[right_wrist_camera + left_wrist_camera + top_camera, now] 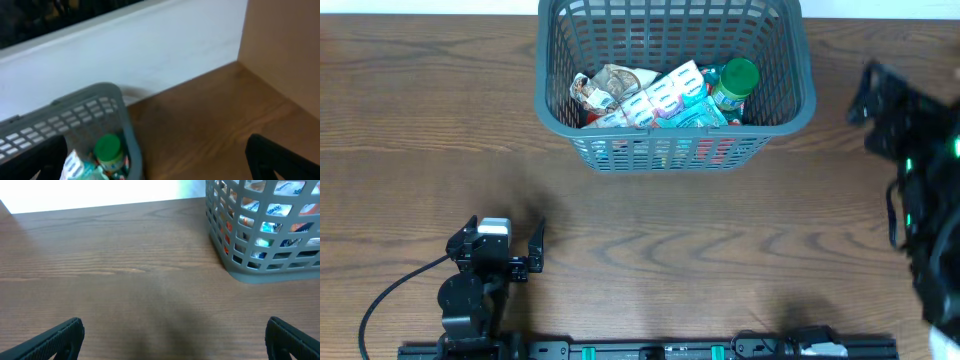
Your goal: Pack container
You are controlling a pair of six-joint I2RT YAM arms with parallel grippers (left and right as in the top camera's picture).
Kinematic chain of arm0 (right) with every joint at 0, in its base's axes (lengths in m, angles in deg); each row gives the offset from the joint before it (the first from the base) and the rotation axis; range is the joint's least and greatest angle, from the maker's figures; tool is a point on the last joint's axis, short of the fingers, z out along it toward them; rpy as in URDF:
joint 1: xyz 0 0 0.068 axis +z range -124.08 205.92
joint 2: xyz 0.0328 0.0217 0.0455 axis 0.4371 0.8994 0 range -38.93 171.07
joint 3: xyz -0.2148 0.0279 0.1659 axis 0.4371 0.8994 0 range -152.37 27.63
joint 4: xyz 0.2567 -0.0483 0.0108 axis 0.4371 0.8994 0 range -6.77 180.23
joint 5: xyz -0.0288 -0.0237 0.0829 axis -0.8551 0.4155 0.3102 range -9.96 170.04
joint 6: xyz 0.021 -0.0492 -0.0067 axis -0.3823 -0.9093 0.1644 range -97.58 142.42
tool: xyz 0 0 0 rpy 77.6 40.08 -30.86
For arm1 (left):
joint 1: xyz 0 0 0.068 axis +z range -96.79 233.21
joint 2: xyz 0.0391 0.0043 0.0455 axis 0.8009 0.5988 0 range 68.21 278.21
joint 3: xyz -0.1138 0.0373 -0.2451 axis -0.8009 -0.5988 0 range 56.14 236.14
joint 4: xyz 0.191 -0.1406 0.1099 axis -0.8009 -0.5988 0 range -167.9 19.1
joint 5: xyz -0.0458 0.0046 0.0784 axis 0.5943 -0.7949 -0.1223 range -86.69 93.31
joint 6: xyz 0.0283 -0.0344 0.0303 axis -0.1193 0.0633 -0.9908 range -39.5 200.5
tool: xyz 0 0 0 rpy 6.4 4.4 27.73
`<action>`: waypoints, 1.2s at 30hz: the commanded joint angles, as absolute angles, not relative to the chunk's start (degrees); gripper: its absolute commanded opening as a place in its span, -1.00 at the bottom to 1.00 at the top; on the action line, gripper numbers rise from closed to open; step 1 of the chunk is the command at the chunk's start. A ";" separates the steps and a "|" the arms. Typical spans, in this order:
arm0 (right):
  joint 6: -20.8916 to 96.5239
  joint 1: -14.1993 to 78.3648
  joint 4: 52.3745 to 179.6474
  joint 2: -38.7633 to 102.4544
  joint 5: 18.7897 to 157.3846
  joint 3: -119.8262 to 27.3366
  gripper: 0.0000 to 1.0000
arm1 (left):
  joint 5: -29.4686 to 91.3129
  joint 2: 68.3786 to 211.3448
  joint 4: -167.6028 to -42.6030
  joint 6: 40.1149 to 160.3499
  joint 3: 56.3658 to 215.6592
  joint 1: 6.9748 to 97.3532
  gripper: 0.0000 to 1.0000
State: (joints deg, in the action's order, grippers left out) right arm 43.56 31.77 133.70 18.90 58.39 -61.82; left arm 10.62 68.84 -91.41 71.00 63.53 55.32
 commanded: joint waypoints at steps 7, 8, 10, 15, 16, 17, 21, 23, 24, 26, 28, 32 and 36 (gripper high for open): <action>36.44 26.56 121.55 -2.81 67.90 -30.96 0.98 | 10.18 68.44 -91.37 70.02 62.35 55.56 0.97; 36.46 26.56 120.72 -4.54 67.92 -28.60 0.99 | 10.18 68.44 -91.37 70.02 62.35 55.56 0.97; 36.48 26.59 118.91 -8.19 68.14 -23.37 0.98 | 10.18 68.44 -91.34 70.02 62.35 55.56 0.97; 36.46 26.59 114.78 -16.10 70.11 -11.70 0.98 | 10.18 68.44 -91.37 70.02 62.35 55.56 0.97; 36.46 26.59 114.03 -17.74 70.92 -9.43 0.99 | 10.18 68.44 -91.34 70.02 62.35 55.56 0.97; 36.40 26.56 113.55 -18.81 71.46 -7.90 0.98 | 10.18 68.44 -91.34 70.02 62.35 55.56 0.97; 32.24 26.56 110.40 -24.21 77.24 -0.55 0.99 | 10.18 68.44 -91.34 70.02 62.35 55.56 0.97; 28.96 26.56 109.33 -26.46 80.03 2.29 0.99 | 10.18 68.44 -91.34 70.02 62.35 55.56 0.97; 28.29 26.50 109.09 -27.44 80.47 3.40 0.99 | 10.18 68.44 -91.34 70.02 62.35 55.56 0.97; 28.29 26.08 108.85 -29.36 80.47 5.39 0.98 | 10.18 68.44 -91.34 70.02 62.35 55.56 0.97; 28.33 25.54 108.70 -31.35 80.47 7.47 0.99 | 10.18 68.44 -91.37 70.02 62.35 55.56 0.97; 28.35 25.36 108.68 -34.41 80.49 10.73 0.99 | 10.18 68.44 -91.37 70.02 62.35 55.56 0.97; 28.57 25.36 108.04 -37.47 80.49 13.83 0.99 | 10.18 68.44 -91.34 70.02 62.35 55.56 0.97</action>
State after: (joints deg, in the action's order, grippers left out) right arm 29.51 25.84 108.63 -35.59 79.68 12.17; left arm 10.62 68.84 -91.32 71.00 63.51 55.32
